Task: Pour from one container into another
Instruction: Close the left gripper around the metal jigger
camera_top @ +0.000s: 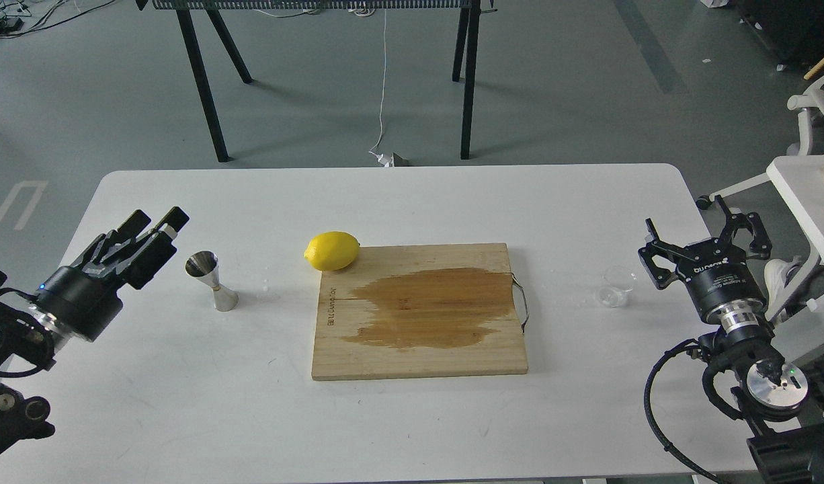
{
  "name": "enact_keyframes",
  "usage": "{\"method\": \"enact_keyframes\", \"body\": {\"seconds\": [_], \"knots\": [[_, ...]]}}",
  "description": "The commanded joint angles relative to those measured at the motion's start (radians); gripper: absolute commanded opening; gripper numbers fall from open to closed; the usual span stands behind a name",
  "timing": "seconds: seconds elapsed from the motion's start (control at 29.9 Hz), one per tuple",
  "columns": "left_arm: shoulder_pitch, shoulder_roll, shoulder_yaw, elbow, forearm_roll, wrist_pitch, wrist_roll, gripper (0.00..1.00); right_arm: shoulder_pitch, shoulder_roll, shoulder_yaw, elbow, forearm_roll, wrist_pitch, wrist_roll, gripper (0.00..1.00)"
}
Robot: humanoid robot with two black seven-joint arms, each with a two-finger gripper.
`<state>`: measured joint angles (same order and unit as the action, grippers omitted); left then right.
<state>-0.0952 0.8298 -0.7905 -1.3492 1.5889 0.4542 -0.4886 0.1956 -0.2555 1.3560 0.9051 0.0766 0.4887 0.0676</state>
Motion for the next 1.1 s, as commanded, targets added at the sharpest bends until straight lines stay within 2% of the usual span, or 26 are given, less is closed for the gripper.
{"method": "enact_keyframes", "body": {"seconds": [0.0,0.4,0.84,1.07], "knots": [[0.063,-0.024,-0.003,0.012,0.080,0.014,0.000,1.00,-0.004,-0.001,0.000,0.000,0.000,0.000,0.000,0.99],[0.058,-0.103,0.066,0.235,0.141,0.004,0.000,1.00,-0.011,-0.001,0.000,0.001,0.000,0.000,0.000,0.99],[0.005,-0.153,0.093,0.308,0.141,-0.032,0.000,1.00,-0.027,-0.001,0.000,0.005,0.000,0.000,0.000,0.99],[-0.080,-0.181,0.158,0.354,0.137,-0.065,0.000,0.99,-0.027,-0.001,0.000,0.005,0.000,0.000,0.000,0.99]]}}
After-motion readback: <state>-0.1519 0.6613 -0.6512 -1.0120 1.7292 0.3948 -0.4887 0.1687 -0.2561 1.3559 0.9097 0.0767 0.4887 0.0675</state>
